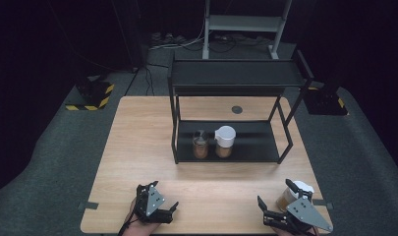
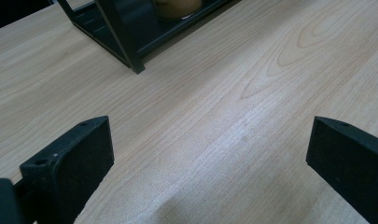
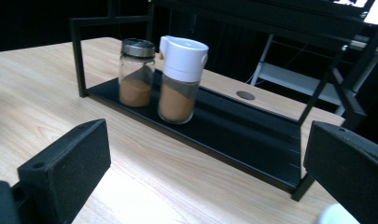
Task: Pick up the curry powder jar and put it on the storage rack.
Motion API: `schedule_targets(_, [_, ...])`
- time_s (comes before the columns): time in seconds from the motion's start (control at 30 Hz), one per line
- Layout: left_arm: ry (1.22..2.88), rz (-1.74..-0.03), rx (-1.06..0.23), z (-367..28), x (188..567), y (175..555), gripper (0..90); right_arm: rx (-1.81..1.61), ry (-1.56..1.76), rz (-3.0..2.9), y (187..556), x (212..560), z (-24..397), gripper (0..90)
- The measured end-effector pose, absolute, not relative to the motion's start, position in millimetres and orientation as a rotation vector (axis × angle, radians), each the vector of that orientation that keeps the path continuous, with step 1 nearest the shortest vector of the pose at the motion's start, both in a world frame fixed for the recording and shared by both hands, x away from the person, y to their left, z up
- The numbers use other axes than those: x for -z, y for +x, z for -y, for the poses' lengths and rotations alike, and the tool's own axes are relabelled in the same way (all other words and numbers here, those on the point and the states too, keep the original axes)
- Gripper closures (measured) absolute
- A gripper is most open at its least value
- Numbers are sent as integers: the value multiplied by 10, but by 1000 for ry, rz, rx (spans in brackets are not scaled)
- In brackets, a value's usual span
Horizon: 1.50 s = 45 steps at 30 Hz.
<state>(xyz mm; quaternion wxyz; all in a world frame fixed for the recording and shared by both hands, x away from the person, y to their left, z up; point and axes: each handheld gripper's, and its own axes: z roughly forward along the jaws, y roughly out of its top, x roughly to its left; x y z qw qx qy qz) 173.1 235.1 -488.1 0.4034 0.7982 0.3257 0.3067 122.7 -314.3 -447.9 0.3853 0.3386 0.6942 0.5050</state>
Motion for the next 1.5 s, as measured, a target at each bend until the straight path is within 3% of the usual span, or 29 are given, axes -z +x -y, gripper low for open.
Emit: schedule_targets(1.5, [2017, -813, -765, -2367, 4880, 1737, 10, -1210, 1044, -1643, 1104, 4548, 3540, 0])
